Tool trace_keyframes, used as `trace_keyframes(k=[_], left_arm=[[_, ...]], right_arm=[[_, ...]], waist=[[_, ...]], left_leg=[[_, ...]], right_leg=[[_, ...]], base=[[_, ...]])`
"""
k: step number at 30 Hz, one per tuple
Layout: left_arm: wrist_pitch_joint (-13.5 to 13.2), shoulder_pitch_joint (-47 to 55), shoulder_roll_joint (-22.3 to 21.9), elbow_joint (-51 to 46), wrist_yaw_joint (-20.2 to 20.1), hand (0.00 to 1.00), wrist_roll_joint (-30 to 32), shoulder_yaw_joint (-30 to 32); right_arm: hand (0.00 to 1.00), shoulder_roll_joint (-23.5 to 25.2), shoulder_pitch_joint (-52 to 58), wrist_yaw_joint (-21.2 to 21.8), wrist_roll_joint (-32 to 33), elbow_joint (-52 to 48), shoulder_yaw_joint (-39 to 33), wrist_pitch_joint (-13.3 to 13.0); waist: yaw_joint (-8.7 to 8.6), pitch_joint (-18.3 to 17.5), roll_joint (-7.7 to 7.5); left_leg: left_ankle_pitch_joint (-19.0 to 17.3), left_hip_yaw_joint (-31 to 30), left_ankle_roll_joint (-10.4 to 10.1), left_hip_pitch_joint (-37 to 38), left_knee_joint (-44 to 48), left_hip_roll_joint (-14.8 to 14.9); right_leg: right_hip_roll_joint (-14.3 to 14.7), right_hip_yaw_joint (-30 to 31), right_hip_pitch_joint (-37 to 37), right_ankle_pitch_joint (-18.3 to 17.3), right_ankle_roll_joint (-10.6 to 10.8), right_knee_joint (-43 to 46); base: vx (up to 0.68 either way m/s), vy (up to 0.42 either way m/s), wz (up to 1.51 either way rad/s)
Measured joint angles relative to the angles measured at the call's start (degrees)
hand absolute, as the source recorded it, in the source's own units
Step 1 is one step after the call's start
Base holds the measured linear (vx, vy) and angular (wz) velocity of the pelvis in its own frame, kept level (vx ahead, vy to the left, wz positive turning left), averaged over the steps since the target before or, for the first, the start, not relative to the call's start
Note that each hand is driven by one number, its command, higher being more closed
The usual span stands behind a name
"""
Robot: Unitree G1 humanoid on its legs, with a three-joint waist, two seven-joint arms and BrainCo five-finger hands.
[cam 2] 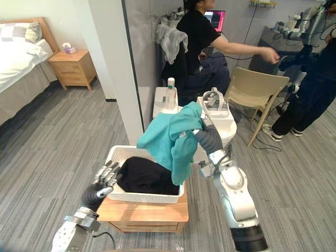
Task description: Tidy the bed and pick cloth on bed and put in laundry
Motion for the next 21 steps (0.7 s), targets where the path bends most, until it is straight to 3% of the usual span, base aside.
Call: trace_keyframes(k=[6, 14, 21], left_arm=[[1.7, 0.7, 1.4, 7.0, -0.8, 0.00, 0.1, -4.7], [1.7, 1.4, 1.2, 7.0, 0.0, 0.00, -1.4, -6.8], [1.5, 3.2, -0.2, 9.7, 0.7, 0.00, -0.9, -6.7]], right_arm=[[1.00, 0.7, -10.2, -3.9, -1.3, 10.7, 3.9, 1.9], [1.00, 4.2, -16.7, -9.7, -2.1, 19.1, 8.2, 2.5], [1.00, 9.1, -16.8, -10.3, -2.0, 21.4, 11.7, 2.5]], waist=[[1.87, 0.5, -2.16], [3.64, 2.5, -2.32], [4.63, 3.0, -3.07]], left_leg=[[0.2, 1.6, 0.3, 0.2, 0.0, -1.2], [1.6, 0.5, 0.9, -0.3, -1.0, -1.2], [1.6, 0.5, 0.8, 0.5, -2.0, -1.2]], right_leg=[[-0.9, -1.6, -0.5, 0.9, 1.1, 0.0], [-0.6, -3.1, 1.3, 3.5, 0.9, -4.4], [-0.2, -3.6, 2.9, 4.4, 1.2, -7.2]], base=[[-0.07, 0.052, -0.12], [-0.03, 0.001, 0.08], [0.00, 0.000, 0.00]])
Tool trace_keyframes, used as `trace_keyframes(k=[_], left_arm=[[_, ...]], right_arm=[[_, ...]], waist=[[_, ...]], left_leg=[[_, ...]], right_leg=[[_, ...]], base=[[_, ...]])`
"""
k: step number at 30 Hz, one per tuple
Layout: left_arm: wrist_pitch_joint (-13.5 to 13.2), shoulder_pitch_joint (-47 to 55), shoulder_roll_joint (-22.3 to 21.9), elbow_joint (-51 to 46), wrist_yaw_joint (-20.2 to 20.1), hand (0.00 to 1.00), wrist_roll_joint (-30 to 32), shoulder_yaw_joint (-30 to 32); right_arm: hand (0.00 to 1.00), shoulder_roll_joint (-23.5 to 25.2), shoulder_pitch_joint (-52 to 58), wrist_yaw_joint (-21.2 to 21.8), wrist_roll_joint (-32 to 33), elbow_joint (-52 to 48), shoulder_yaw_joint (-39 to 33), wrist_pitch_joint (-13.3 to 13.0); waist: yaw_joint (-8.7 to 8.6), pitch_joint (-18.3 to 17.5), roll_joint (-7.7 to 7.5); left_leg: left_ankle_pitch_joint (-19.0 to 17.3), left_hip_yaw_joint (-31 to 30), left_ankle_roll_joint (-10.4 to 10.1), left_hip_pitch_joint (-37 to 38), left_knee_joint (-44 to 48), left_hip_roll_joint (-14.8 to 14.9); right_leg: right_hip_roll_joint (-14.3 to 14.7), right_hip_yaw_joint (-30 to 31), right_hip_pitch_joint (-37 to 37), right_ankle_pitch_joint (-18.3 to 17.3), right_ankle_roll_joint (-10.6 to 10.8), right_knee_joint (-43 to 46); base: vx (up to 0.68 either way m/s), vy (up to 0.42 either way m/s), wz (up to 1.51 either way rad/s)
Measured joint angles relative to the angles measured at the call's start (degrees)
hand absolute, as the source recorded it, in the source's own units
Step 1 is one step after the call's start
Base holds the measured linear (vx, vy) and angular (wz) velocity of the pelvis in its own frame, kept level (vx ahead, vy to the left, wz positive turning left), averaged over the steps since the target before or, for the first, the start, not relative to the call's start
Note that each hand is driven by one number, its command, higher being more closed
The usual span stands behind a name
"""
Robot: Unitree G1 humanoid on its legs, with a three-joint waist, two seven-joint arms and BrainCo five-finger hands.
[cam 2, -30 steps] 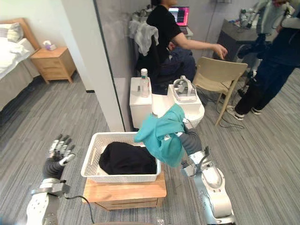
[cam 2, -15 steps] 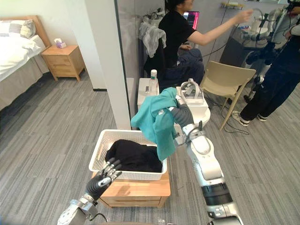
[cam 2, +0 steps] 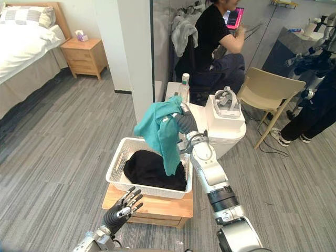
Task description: Tidy the bed and pick cloth on bed and put in laundry
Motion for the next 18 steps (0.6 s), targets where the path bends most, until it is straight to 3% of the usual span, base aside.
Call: trace_keyframes(k=[7, 12, 18], left_arm=[[-1.5, -0.5, 0.4, 4.1, 1.4, 0.00, 1.5, 0.0], [-2.6, -5.2, 2.3, 4.6, 4.0, 0.00, 1.7, 0.7], [-5.8, -11.3, 2.6, 4.6, 4.8, 0.00, 1.5, 3.4]], right_arm=[[1.00, 4.3, -4.4, -2.3, -0.3, 9.4, 4.8, 0.2], [1.00, 7.0, -9.2, -6.9, -0.2, 17.3, 5.3, 0.3], [1.00, 8.1, -11.9, -7.7, -5.7, 26.2, 3.3, -0.2]], waist=[[1.02, 1.0, -0.47], [2.07, 6.6, -0.86], [3.40, 13.0, -0.88]], left_leg=[[0.0, -1.1, 0.0, 0.3, -0.1, 0.1], [0.7, -2.4, -0.7, -4.2, 0.2, 0.4], [1.2, -2.9, -0.2, -9.0, 2.8, 0.3]], right_leg=[[0.2, -1.3, 1.5, 0.2, 0.0, -1.2], [0.0, -2.8, -2.5, 0.4, -0.5, 0.5], [-0.7, -4.1, -6.1, 0.8, -1.0, 2.1]], base=[[-0.01, -0.009, 0.08], [-0.07, -0.021, 0.16], [-0.03, 0.013, 0.11]])
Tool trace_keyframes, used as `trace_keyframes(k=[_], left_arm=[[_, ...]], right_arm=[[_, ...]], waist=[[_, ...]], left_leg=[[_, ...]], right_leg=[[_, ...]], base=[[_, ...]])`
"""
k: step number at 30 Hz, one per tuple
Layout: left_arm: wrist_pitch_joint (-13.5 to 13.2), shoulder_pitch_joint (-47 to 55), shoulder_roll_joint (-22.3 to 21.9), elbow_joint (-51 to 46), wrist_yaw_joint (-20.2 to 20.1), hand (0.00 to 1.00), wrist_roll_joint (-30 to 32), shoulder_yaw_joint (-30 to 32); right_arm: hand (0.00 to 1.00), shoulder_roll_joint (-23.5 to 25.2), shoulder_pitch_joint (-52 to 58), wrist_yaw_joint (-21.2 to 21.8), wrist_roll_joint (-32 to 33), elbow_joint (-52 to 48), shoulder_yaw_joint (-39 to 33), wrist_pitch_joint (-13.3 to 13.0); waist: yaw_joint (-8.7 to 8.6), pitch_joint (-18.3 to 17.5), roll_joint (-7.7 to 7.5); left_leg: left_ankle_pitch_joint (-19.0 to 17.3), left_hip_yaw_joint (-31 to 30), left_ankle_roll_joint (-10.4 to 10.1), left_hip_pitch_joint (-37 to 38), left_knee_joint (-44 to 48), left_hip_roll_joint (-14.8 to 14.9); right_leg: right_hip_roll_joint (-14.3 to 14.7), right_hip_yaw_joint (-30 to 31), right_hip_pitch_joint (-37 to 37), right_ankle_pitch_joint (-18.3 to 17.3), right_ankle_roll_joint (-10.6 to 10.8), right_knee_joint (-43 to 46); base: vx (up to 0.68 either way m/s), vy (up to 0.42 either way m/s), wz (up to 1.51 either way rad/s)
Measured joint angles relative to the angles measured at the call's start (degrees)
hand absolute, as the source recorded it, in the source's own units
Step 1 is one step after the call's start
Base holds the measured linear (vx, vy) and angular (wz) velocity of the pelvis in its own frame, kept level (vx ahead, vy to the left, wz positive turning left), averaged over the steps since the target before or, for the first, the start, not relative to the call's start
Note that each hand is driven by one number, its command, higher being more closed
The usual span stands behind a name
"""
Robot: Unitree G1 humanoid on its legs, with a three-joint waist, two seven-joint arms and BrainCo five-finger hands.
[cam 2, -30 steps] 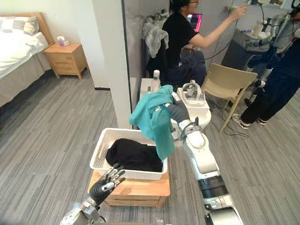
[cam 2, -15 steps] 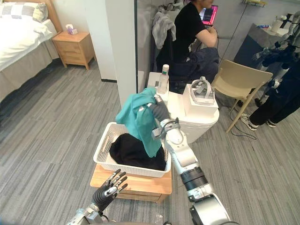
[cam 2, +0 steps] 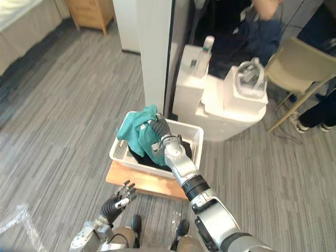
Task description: Tidy the bed and pick cloth on bed and put in laundry
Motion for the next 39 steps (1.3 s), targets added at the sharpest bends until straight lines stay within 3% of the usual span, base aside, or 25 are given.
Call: trace_keyframes(k=[1, 4, 6, 10, 13, 15, 19, 22, 24, 27, 30, 36, 39], left_arm=[[-0.6, -1.1, 0.1, 0.0, 0.3, 0.00, -0.5, 0.7], [-1.2, -4.0, 0.9, -0.2, 1.2, 0.00, -0.4, 1.2], [-1.5, -5.3, 1.2, -0.4, 1.6, 0.00, -0.3, 1.6], [-1.5, -5.3, 1.4, -0.8, 1.6, 0.00, -0.4, 1.7], [-1.5, -5.3, 1.5, -1.7, 1.7, 0.00, -0.3, 2.1], [-1.5, -4.7, 1.5, -1.7, 3.1, 0.00, 0.8, 2.2], [-1.4, -2.5, 1.1, -1.1, 5.7, 0.00, 3.1, 2.3], [-1.2, 0.3, 0.8, 2.8, 7.8, 0.00, 5.7, 2.3], [-1.2, 2.4, 0.4, 9.1, 9.1, 0.00, 9.1, 2.9], [-1.7, 4.1, -0.3, 14.6, 10.4, 0.00, 11.4, 4.2], [-4.3, 4.4, -0.3, 21.9, 11.8, 0.00, 12.2, 6.9], [-6.5, 4.5, -0.4, 26.2, 14.2, 0.00, 14.3, 9.1], [-6.9, 4.5, -0.6, 28.8, 15.3, 0.00, 14.3, 10.7]], right_arm=[[0.00, 0.0, -1.3, 0.0, -2.9, 2.1, -0.5, -0.3], [0.00, -1.6, -4.9, -0.1, -8.8, 6.0, -0.3, -1.5], [0.00, -2.7, -6.1, -1.8, -11.1, 7.4, -0.3, -2.5], [0.00, -3.4, -5.7, -4.4, -11.4, 9.9, -0.1, -3.2], [0.00, -5.0, -5.2, -5.8, -11.3, 9.8, 0.8, -5.4], [0.00, -5.1, -2.6, -7.3, -11.0, 9.0, 0.5, -7.3], [0.00, -5.2, 3.6, -8.4, -9.4, 5.1, -0.9, -8.8], [0.00, -5.2, 10.4, -8.4, -8.2, 1.2, -2.6, -10.1], [0.00, -5.6, 15.8, -8.1, -8.0, -1.4, -3.1, -11.1], [0.00, -6.5, 18.8, -7.5, -8.1, -3.2, -3.2, -11.3], [0.00, -7.5, 22.1, -6.3, -9.8, -3.5, -4.0, -11.3], [0.00, -7.6, 22.3, -6.8, -13.6, -2.7, -4.0, -11.1], [0.00, -7.6, 22.6, -8.3, -13.5, -0.2, -5.2, -9.5]], waist=[[-0.01, 0.7, -0.07], [-0.09, 3.0, -0.13], [0.00, 4.8, 0.12], [0.26, 5.4, 0.03], [0.21, 6.0, 0.07], [0.15, 6.0, 0.05], [-0.19, 5.9, -0.04], [-0.49, 4.2, -0.58], [-0.99, -0.3, -0.97], [-2.21, -2.5, -0.26], [-2.42, -6.7, -0.28], [-3.44, -8.2, -0.54], [-3.64, -9.0, -0.34]], left_leg=[[0.0, 0.0, 0.0, -1.5, 0.9, 0.0], [-0.2, 1.3, -0.2, -4.8, 4.0, 0.3], [-0.2, 2.5, -0.3, -6.5, 5.8, 1.4], [-1.1, 3.8, 0.0, -6.7, 6.8, 1.8], [-2.1, 4.4, 0.5, -7.2, 8.2, 1.8], [-2.3, 5.0, 0.5, -6.8, 8.3, 1.8], [-2.5, 6.2, 0.8, -4.3, 7.7, 2.0], [-1.8, 8.1, 1.3, -0.6, 4.9, 1.3], [-0.7, 9.4, 1.2, 1.7, 1.6, 0.1], [0.5, 9.9, 0.9, 5.5, -2.0, -0.2], [1.9, 11.2, 0.4, 8.9, -6.5, -0.2], [1.8, 11.5, 0.3, 9.9, -6.6, -0.3], [1.7, 11.6, 0.1, 10.4, -6.5, -0.3]], right_leg=[[-0.2, -0.2, -1.2, 0.1, -0.1, 0.5], [-0.5, -1.6, -2.8, 0.7, -0.3, 1.3], [0.3, -1.6, -3.7, 3.2, -1.0, 1.2], [0.4, -1.4, -3.7, 4.4, -1.2, 1.3], [0.3, -1.4, -3.7, 4.4, -1.2, 1.2], [0.4, -1.2, -3.4, 4.4, -1.2, 1.1], [0.5, 0.1, -1.5, 4.2, -1.3, 0.5], [0.4, 0.4, 0.5, 3.4, -0.6, -0.7], [-0.1, 1.7, 0.8, 1.2, 0.2, -1.0], [0.0, 1.8, 2.7, 0.4, 0.5, -1.1], [1.0, 2.8, 3.8, -0.3, 0.5, -1.5], [1.1, 3.1, 4.9, 0.0, 0.7, -2.8], [1.3, 3.2, 5.8, 0.2, 0.8, -3.6]], base=[[0.00, 0.025, 0.25], [0.00, 0.032, 0.24], [-0.02, 0.044, 0.11], [-0.03, 0.058, -0.04], [-0.05, 0.041, -0.05], [-0.06, 0.017, -0.11], [-0.04, 0.008, -0.14], [-0.02, 0.002, -0.30], [0.03, -0.017, -0.26], [0.04, -0.021, -0.15], [0.01, -0.026, -0.16], [0.00, -0.011, -0.05], [0.00, 0.000, 0.00]])
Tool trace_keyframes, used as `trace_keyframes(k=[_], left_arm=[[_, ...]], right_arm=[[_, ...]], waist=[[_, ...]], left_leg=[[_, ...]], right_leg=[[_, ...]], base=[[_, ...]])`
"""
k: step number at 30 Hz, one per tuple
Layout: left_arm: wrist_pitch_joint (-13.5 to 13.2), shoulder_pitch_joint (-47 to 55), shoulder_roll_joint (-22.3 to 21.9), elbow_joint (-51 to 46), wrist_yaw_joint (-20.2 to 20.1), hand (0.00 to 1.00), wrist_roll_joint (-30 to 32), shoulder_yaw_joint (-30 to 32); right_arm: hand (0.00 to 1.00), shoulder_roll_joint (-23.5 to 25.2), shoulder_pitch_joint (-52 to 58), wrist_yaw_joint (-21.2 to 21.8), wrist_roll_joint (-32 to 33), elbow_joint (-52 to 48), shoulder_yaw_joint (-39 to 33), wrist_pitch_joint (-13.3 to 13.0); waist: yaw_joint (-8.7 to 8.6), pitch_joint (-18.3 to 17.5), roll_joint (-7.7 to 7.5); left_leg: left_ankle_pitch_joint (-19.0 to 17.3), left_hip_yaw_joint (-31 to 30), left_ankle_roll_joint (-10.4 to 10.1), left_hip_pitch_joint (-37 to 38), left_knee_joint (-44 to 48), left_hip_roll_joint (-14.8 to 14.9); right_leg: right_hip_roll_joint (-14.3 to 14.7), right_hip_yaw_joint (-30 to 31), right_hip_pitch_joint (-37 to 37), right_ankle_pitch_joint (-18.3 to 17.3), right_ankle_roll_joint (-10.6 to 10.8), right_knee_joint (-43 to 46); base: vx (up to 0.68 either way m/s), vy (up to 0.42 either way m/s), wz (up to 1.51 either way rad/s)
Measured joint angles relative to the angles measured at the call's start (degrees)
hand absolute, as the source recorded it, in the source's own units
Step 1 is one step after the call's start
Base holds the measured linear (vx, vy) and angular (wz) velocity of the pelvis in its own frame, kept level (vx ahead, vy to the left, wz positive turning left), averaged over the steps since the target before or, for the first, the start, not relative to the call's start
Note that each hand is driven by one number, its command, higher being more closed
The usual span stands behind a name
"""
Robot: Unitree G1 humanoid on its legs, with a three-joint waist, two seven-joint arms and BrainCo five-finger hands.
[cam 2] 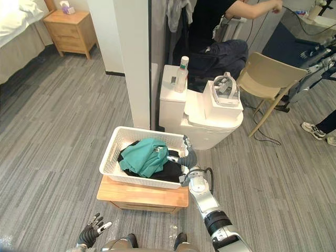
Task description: Tidy the bed and pick cloth on bed and put in laundry
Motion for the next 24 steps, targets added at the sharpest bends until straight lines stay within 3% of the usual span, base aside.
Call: trace_keyframes(k=[5, 8, 13, 15, 20, 24], left_arm=[[0.1, 0.3, -0.8, 4.3, 2.2, 0.00, 0.1, 2.4], [0.8, 0.2, -1.5, 6.6, 3.1, 0.00, 1.7, 4.0], [2.6, 0.2, -3.2, 8.9, 5.4, 0.00, 4.0, 6.6], [3.1, 0.1, -3.2, 9.8, 6.2, 0.00, 4.5, 6.7], [4.6, -0.3, -4.8, 12.7, 6.4, 0.00, 4.5, 10.8], [10.2, -1.4, -4.8, 12.8, 6.4, 0.00, 4.0, 11.0]], right_arm=[[0.00, -0.2, 5.1, -1.2, 2.9, 2.7, -6.9, 0.8], [0.00, -0.3, 10.1, -2.0, 3.7, 3.8, -11.3, 0.7], [0.00, 0.4, 18.6, -1.5, 5.3, 8.1, -19.0, -0.9], [0.00, 0.7, 20.3, 0.0, 6.0, 10.0, -20.6, -2.2], [0.00, 1.5, 23.6, 6.3, 6.8, 17.0, -24.5, -5.3], [0.00, 3.5, 24.9, 13.7, 7.2, 21.6, -26.9, -5.4]], waist=[[-0.37, -1.0, 0.94], [-2.60, -1.2, 1.27], [-4.26, -2.0, 1.94], [-5.29, -2.1, 1.92], [-5.36, -3.5, 2.63], [-6.07, -3.7, 2.88]], left_leg=[[-0.6, 1.7, -0.7, 1.3, 0.0, 0.1], [-0.9, 3.0, -0.9, 1.8, -0.2, 0.3], [-1.5, 4.9, -1.3, 3.4, -0.3, 0.7], [-1.5, 5.1, -1.3, 3.6, -0.3, 0.8], [-1.5, 5.3, -1.3, 4.4, -0.3, 0.9], [-1.7, 5.3, -1.6, 4.6, -0.3, 0.9]], right_leg=[[0.2, 2.0, 0.7, 0.2, 0.0, -0.6], [0.6, 3.2, 0.5, 0.3, -0.1, -0.6], [1.3, 5.4, 0.8, 0.4, -0.3, -0.6], [1.4, 5.5, 0.8, 0.5, -0.4, -0.6], [1.6, 5.5, 1.2, 0.5, -0.4, -0.7], [1.7, 5.5, 1.7, 0.6, -0.5, -0.9]], base=[[-0.01, -0.008, -0.15], [-0.03, -0.019, -0.25], [-0.03, -0.018, -0.29], [-0.03, -0.026, -0.05], [-0.04, -0.020, 0.00], [-0.06, -0.012, 0.01]])
